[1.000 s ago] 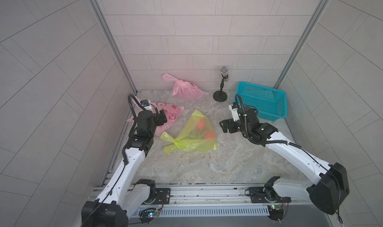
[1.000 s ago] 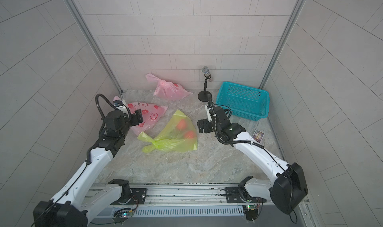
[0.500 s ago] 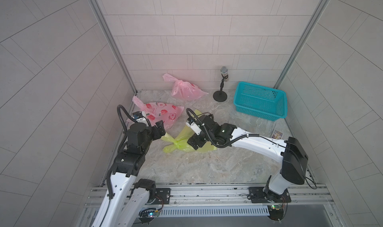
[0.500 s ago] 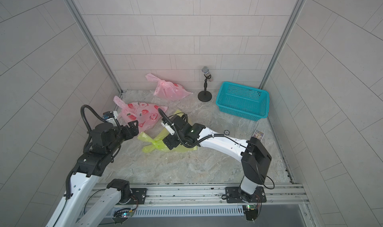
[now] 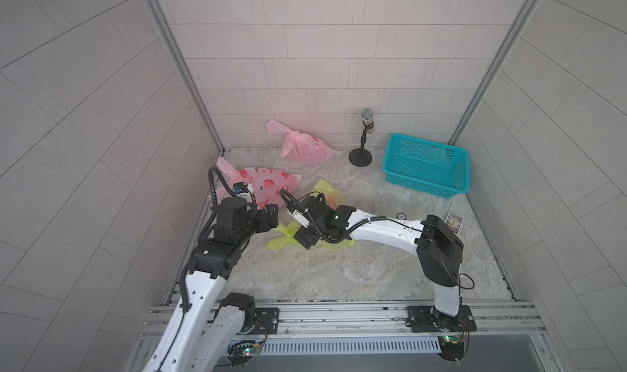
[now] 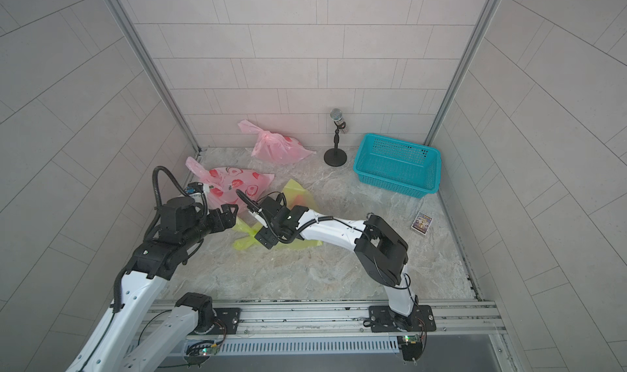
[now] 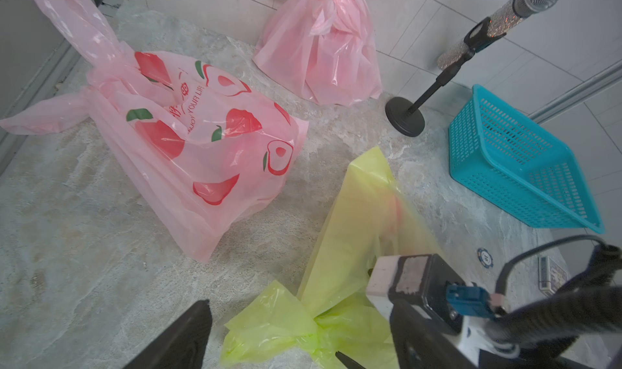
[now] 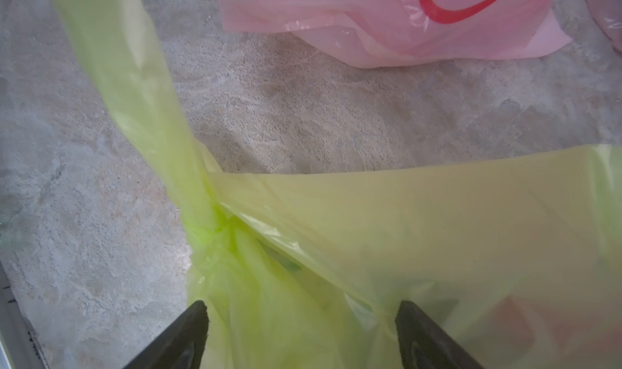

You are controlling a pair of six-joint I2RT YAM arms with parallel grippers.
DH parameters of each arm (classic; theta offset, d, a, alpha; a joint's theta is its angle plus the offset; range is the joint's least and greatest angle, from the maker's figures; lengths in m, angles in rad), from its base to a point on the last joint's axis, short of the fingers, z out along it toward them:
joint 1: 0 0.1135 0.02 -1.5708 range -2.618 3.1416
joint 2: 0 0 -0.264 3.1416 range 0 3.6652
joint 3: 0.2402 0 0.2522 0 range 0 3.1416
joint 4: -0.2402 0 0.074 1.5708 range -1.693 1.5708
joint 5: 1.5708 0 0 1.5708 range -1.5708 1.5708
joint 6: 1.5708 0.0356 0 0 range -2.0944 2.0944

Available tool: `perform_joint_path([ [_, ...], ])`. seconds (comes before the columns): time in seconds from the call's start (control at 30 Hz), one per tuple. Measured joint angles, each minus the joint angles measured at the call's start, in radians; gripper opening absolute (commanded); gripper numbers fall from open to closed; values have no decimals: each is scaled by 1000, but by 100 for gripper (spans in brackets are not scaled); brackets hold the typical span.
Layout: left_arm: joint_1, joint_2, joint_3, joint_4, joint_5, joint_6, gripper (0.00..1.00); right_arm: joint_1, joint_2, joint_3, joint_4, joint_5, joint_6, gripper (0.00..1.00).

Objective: Untie the knot of a plastic bag & take out the apple
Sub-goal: Untie the plastic bag at the center of the board.

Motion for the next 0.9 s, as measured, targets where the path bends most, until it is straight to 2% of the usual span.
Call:
perform_joint_path([
  [0.2,-10,37,3,17,34,25,88,0,2,-3,-2,4,-10,58],
  [0.27,-18,62,15,22,40,36,88,0,3,-3,-6,3,-11,45],
  [0.4,-45,131,58,31,45,61,88,-7,5,-3,-21,-3,-6,10],
  [0.47,-60,162,87,37,45,72,88,-17,5,-3,-28,-10,-2,0],
  [0.67,-146,256,166,68,30,94,88,-89,-16,-8,-47,-47,44,0],
  [0.9,-308,422,296,130,-1,122,87,-198,-195,-92,-54,-133,118,0],
])
